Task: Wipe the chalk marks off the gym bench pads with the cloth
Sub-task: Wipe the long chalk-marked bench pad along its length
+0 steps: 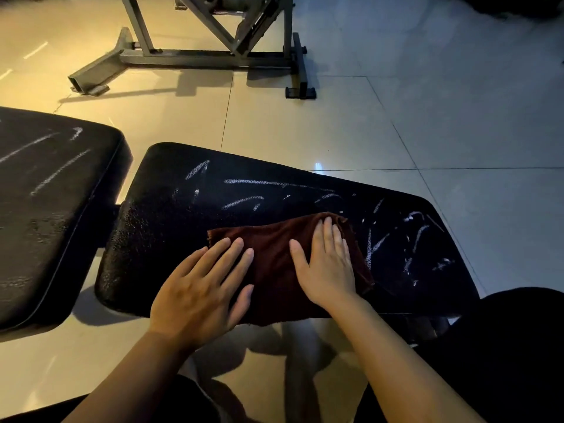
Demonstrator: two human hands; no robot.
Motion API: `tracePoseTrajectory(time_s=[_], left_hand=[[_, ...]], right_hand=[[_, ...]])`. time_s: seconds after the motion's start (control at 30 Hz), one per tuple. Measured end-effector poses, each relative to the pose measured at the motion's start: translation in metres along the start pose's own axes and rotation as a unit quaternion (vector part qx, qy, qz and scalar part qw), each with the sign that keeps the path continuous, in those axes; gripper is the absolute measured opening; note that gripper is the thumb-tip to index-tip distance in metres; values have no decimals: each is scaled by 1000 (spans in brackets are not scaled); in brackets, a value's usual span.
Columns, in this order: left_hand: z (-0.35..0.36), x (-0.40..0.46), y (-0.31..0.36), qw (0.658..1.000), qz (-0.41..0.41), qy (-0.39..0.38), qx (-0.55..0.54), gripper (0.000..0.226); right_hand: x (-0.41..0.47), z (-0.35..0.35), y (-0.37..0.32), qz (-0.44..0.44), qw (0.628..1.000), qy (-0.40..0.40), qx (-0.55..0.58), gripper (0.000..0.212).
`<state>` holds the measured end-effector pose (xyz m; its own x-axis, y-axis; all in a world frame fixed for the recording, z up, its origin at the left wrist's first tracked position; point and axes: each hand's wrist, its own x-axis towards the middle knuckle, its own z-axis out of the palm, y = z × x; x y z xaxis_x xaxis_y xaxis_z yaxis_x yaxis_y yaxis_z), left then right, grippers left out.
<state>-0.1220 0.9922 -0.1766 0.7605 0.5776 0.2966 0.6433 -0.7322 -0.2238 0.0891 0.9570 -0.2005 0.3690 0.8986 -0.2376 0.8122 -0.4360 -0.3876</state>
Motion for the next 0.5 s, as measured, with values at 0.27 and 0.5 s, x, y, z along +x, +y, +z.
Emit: tracePoseTrajectory(time_s=[0.27,0.5], left_hand=[[-1,0,1,1000,2,-1,-7,52],[-4,1,2,999,-13,-27,-19,52]], right_hand=[[-45,10,10,-27,999,8,-22,81],[2,1,2,31,999,-13,8,79]])
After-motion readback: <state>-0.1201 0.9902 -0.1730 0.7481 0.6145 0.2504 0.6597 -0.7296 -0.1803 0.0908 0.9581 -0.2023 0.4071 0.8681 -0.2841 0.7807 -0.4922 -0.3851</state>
